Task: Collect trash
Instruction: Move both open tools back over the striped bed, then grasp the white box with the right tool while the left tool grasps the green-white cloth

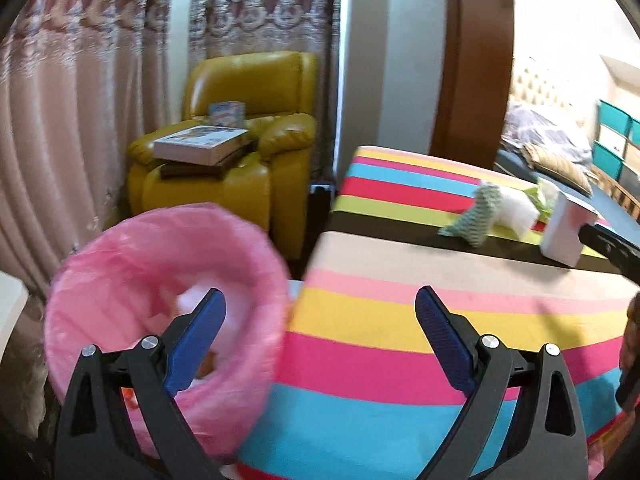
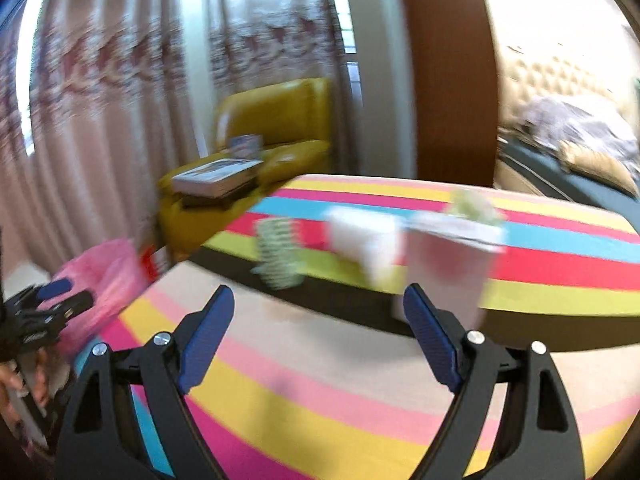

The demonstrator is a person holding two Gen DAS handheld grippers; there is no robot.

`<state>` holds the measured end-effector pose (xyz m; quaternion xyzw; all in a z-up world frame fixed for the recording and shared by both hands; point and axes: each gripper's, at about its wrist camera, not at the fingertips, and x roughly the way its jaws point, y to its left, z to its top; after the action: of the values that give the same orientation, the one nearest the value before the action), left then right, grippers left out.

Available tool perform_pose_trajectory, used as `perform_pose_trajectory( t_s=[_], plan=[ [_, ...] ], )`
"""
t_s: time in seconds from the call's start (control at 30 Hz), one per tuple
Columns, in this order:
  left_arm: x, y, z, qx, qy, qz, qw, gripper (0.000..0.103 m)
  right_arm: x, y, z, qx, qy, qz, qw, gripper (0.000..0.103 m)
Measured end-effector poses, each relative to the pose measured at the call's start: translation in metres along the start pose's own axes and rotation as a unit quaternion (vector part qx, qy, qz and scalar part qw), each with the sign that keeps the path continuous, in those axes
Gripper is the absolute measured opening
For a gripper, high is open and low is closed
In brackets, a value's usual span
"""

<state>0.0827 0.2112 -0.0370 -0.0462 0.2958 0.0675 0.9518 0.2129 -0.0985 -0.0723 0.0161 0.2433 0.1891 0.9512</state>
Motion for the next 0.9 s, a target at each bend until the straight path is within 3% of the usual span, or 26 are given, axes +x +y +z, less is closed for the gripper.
perform_pose_trajectory(
  t_s=[0.13, 0.23, 0.4, 0.57, 0.6, 0.63, 0.67, 0.73, 0.9],
  plan=[
    [0.006, -0.026, 0.003, 0.018, 0.003, -0.021, 0.9996, 0.089, 0.005, -0.044, 0.004, 0.018, 0.011, -0.025, 0.999, 0.084],
    [0.015, -0.042, 0.005, 0.025, 0.012, -0.033, 0.9991, 0.089, 0.018, -0.058, 0.004, -0.004, 0.027, -0.036, 0.999, 0.084],
    [0.030, -0.063, 0.011, 0.031, 0.023, -0.049, 0.9981, 0.089, 0.047, -0.071, 0.007, -0.022, 0.066, -0.035, 0.997, 0.084],
    [0.051, -0.084, 0.022, 0.025, 0.040, -0.065, 0.9968, 0.089, 0.062, -0.075, 0.015, -0.033, 0.071, -0.018, 0.997, 0.084],
    [0.056, -0.088, 0.024, 0.022, 0.043, -0.068, 0.9965, 0.089, 0.062, -0.075, 0.015, -0.039, 0.071, -0.010, 0.997, 0.082],
    [0.060, -0.093, 0.027, 0.019, 0.045, -0.070, 0.9963, 0.089, 0.063, -0.075, 0.015, -0.042, 0.074, -0.001, 0.996, 0.074],
    [0.064, -0.096, 0.029, 0.018, 0.047, -0.072, 0.9962, 0.089, 0.064, -0.076, 0.015, -0.043, 0.079, 0.003, 0.996, 0.060],
    [0.074, -0.107, 0.032, 0.017, 0.052, -0.075, 0.9957, 0.089, 0.061, -0.078, 0.014, -0.042, 0.075, -0.001, 0.996, 0.048],
    [0.097, -0.132, 0.039, 0.015, 0.062, -0.083, 0.9944, 0.089, 0.046, -0.074, 0.010, -0.048, 0.049, -0.016, 0.997, 0.041]
  ],
)
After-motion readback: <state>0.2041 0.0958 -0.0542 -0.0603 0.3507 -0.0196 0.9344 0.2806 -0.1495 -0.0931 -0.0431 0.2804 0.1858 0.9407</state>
